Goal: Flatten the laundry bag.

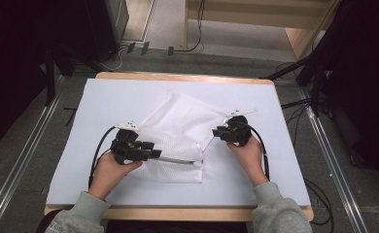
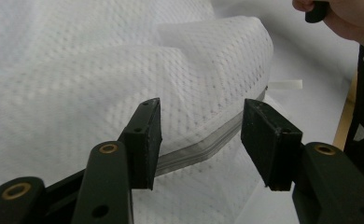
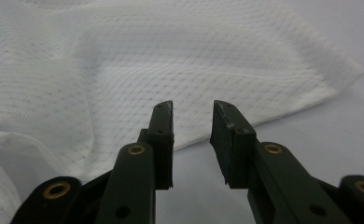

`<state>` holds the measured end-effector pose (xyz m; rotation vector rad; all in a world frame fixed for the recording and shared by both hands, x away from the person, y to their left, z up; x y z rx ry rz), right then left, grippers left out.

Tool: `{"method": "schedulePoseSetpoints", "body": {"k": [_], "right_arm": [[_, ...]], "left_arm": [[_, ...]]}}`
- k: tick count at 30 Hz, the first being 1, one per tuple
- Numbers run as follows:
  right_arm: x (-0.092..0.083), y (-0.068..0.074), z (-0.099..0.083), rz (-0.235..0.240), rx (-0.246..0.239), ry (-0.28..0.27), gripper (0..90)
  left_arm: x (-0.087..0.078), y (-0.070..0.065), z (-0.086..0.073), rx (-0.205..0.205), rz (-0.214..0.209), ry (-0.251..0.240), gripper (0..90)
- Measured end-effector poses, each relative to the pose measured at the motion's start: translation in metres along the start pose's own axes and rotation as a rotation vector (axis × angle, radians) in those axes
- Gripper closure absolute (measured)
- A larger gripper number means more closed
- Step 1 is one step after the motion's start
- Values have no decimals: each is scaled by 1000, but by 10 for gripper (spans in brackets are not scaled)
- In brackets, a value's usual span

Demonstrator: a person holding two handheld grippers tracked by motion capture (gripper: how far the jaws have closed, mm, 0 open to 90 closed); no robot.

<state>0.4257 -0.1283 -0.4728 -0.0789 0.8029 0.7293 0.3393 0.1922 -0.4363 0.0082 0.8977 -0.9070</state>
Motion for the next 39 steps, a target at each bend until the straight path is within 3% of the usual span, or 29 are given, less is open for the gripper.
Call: {"method": "schedulePoseSetpoints", "body": {"k": [7,11,16,23,27,32,36,39], "right_arm": [[8,9,-5,-3,-19,23,676],[11,10,-7,-13,-27,26,645],[16,7,-11,-39,-12,28,591],[26,13,-11,-80,-28,-10,559],[29,18,-11,-145,-71,-6,653],[31,17,-11,-119,-45,-35,887],[31,13,-6,-82,-12,4,900],[27,5,-1,-86,1,8,900]], "left_arm": [[28,-4,-4,32,-50,41,394],[42,-2,-7,34,-43,75,413],[54,-2,-11,53,-39,135,571],[61,-3,-13,72,-61,148,825],[62,-2,-13,59,-73,144,853],[62,-2,-13,52,-70,140,854],[61,-1,-13,39,-77,138,841],[61,-1,-14,30,-85,132,828]]}}
Point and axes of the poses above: each handheld gripper's, and its own axes: x roughly forward along the jaws, z roughly out of its top, y roughly to its left, the point moved 3 cm from there along x, roughly forward along the jaws
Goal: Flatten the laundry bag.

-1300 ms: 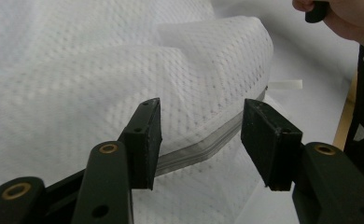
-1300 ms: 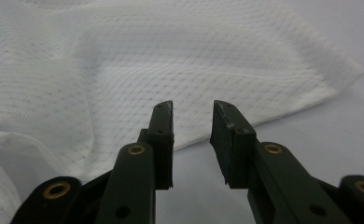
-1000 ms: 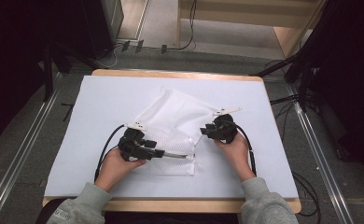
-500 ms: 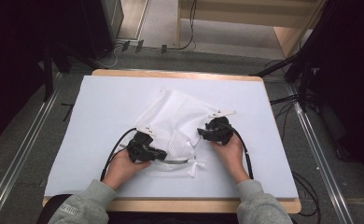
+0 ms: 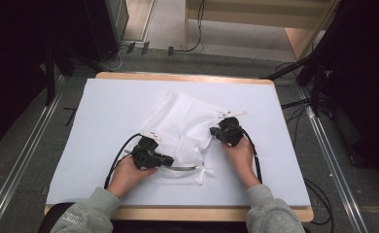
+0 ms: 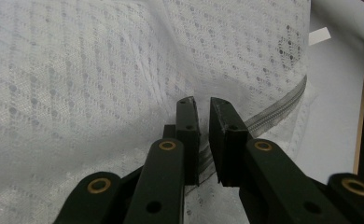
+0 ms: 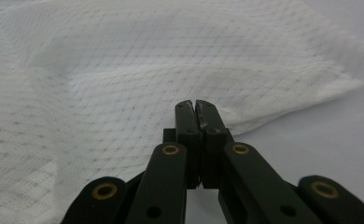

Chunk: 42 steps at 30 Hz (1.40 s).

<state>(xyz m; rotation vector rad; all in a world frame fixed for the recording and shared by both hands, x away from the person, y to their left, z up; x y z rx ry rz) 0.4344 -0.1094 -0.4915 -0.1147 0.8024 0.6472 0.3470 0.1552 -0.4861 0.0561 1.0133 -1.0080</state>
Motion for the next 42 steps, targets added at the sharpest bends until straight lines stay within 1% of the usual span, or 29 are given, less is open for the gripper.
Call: {"method": "schedulePoseSetpoints", "body": {"k": [2,4,5,7,9,14,16,19,21,22,23,25,26,27,28,29,30,32,34,35,36,39,40,41,42], "right_arm": [[-3,-9,5,-1,12,-12,900],[-6,-17,8,-1,14,-24,900],[-7,-20,10,1,19,-21,900],[-7,-26,13,-4,16,-22,900],[-4,-32,17,6,29,-26,900],[7,-36,29,-5,18,-20,900],[15,-36,33,-7,8,-17,900],[25,-39,38,-17,-6,-7,900],[30,-40,41,-35,-10,-11,900],[32,-42,42,-41,-3,-15,900],[33,-43,41,-39,13,-5,900],[31,-44,41,-30,23,-8,896],[29,-44,42,-24,32,-14,877],[29,-44,42,-24,32,-14,877],[21,-42,42,-6,43,-26,841],[21,-42,42,-6,43,-26,841],[11,-38,42,5,34,-51,806],[0,-33,40,12,29,-67,777],[-11,-26,36,24,24,-83,755],[-16,-22,33,30,18,-89,748],[-21,-18,30,36,16,-88,741],[-29,-6,16,51,12,-80,714],[-32,-1,11,53,0,-71,704],[-32,-1,11,53,0,-71,704],[-35,6,4,58,-12,-63,686]], "left_arm": [[0,-1,-1,-3,-1,-5,819],[0,-1,-1,-2,-3,-9,813],[0,-1,-1,-5,-3,-11,809],[1,-1,-2,-15,-11,-24,798],[1,-1,-2,-15,-7,-31,795],[-1,-2,-2,-11,7,-47,774],[-5,1,-3,-25,17,-51,768],[-12,5,-4,-34,36,-60,750],[-18,7,-3,-42,43,-79,732],[-21,8,-3,-40,51,-84,725],[-25,10,-2,-38,63,-87,719],[-31,14,-2,-45,80,-97,707],[-36,17,-2,-53,88,-103,704],[-36,17,-2,-53,88,-103,700],[-42,22,-2,-61,101,-111,697],[-42,22,-2,-61,101,-111,691],[-47,25,-1,-69,117,-114,684],[-55,30,-2,-67,142,-116,668],[-64,35,-2,-76,154,-135,651],[-69,38,-3,-87,158,-147,638],[-73,42,-3,-96,164,-153,622],[-85,56,-6,-120,205,-174,584],[-88,60,-7,-128,211,-175,577],[-88,60,-7,-128,211,-175,564],[-92,69,-9,-147,234,-180,552]]}}
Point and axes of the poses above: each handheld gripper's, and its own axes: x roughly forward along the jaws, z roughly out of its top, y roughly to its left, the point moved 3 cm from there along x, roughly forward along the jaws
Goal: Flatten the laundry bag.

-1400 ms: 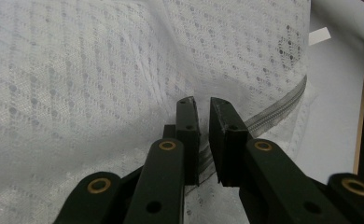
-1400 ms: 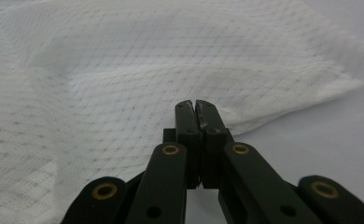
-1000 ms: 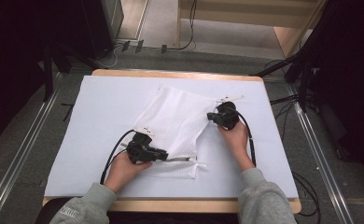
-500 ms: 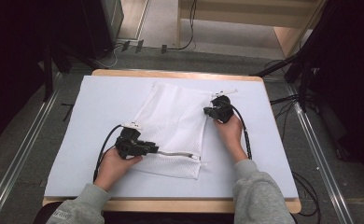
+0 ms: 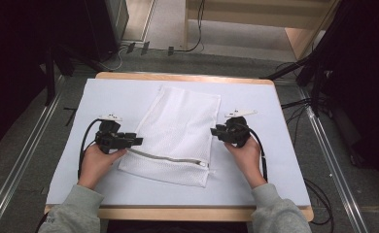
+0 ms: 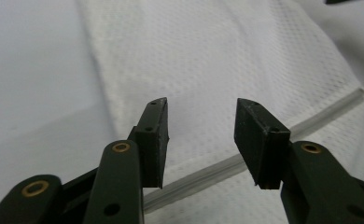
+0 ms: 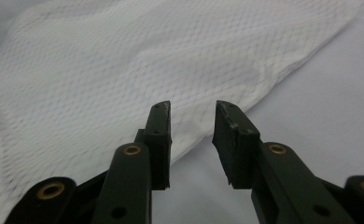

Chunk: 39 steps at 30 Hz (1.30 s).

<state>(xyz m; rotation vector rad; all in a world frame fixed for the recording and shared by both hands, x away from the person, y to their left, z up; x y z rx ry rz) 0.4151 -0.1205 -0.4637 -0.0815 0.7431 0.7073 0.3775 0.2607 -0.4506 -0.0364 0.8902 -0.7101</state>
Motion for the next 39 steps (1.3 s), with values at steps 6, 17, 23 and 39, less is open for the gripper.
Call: {"method": "schedulePoseSetpoints", "body": {"k": [6,17,23,39], "right_arm": [[-2,19,-17,32,16,18,594],[13,31,-34,7,16,99,594],[14,32,-34,-9,-24,111,889],[17,0,-21,-28,20,124,900]], "left_arm": [[1,20,1,-53,30,-8,533],[26,33,4,-84,41,36,604],[28,33,2,-100,25,47,804],[25,22,-9,-139,-30,87,899]]}}
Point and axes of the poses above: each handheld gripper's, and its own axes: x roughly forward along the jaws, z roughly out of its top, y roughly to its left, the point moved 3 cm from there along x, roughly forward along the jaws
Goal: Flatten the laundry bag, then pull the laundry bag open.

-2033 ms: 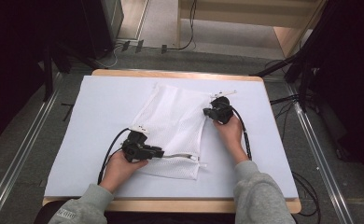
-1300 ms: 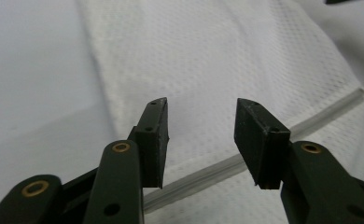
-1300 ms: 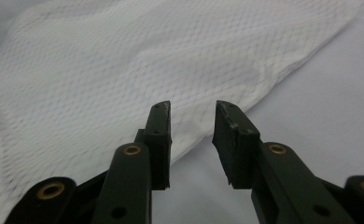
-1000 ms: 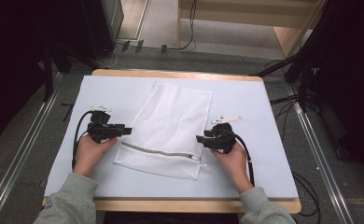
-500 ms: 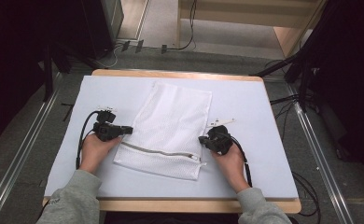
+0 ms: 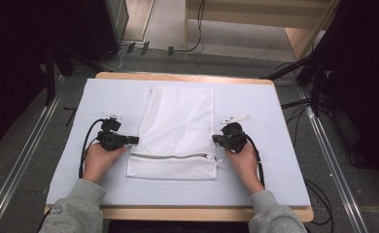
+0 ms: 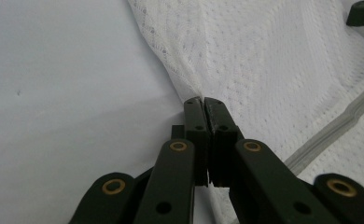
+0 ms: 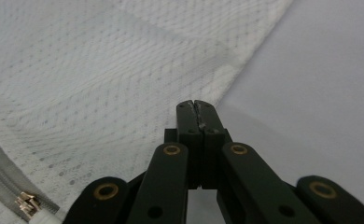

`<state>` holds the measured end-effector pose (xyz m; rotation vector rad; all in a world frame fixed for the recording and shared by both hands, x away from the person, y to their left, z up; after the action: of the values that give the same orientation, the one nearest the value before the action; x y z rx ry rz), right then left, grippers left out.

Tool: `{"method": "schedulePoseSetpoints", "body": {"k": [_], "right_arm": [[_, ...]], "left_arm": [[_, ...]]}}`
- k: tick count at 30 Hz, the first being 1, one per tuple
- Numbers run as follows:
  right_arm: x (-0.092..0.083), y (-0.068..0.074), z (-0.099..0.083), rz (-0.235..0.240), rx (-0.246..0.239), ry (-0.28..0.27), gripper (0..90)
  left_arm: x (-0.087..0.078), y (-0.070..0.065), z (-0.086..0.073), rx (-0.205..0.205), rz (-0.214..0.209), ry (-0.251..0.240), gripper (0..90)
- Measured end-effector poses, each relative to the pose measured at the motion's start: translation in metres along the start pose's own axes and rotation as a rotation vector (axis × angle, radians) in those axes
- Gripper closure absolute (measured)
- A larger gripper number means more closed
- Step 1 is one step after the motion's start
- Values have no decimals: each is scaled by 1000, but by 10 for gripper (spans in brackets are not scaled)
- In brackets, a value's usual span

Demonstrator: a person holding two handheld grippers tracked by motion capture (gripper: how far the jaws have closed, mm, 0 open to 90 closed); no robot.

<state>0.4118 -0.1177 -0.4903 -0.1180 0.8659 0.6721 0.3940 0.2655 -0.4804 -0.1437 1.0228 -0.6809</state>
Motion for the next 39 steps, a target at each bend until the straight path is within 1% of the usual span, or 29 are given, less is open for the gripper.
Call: {"method": "schedulePoseSetpoints", "body": {"k": [1,4,6,8,10,11,12,13,15,16,18,19,21,26,27,29,32,33,34,35,36,39], "right_arm": [[0,-4,0,-8,8,3,900],[-1,-5,0,9,26,4,900],[-1,-4,-1,25,15,3,900],[-5,-1,0,35,8,-17,900],[-10,2,1,49,3,-37,900],[-13,4,0,58,-1,-46,896],[-16,6,-1,66,-6,-51,896],[-20,8,-3,74,-6,-53,897],[-26,15,-7,96,-17,-57,897],[-29,18,-9,106,-21,-58,897],[-32,24,-14,125,-25,-58,898],[-34,27,-16,132,-27,-56,898],[-37,30,-21,132,-38,-53,898],[-41,36,-31,135,-33,-53,897],[-41,37,-32,134,-33,-52,897],[-40,38,-34,128,-38,-50,897],[-40,39,-36,126,-35,-48,897],[-40,39,-38,129,-24,-51,898],[-40,39,-38,134,-16,-48,898],[-39,39,-38,133,-13,-49,899],[-39,39,-39,133,-13,-48,899],[-38,37,-40,132,0,-44,899]], "left_arm": [[-2,1,-2,0,8,-2,898],[-4,2,-3,-1,12,-9,884],[-6,1,-2,3,17,-22,797],[-9,-1,-2,19,29,-31,726],[-13,-3,-2,34,30,-42,660],[-15,-5,-2,47,27,-45,647],[-16,-7,-1,50,24,-52,628],[-18,-9,-1,58,18,-63,598],[-19,-10,-1,64,10,-67,584],[-21,-13,0,76,9,-69,569],[-22,-19,1,84,-5,-84,536],[-22,-21,1,93,-6,-85,517],[-21,-25,1,108,-8,-83,485],[-18,-31,5,149,-23,-73,458],[-18,-31,5,149,-23,-73,452],[-16,-32,6,155,-37,-74,446],[-15,-34,7,161,-38,-75,441],[-15,-35,6,173,-42,-71,442],[-14,-38,6,200,-29,-70,443],[-14,-39,6,200,-28,-69,444],[-13,-40,7,198,-40,-71,443],[-11,-43,10,205,-50,-77,434]]}}
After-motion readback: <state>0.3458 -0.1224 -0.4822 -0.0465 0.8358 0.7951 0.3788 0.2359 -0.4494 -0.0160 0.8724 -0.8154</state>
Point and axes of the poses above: each handheld gripper's, and its own axes: x roughly forward along the jaws, z roughly out of its top, y roughly to its left, the point moved 3 cm from there along x, roughly forward along the jaws
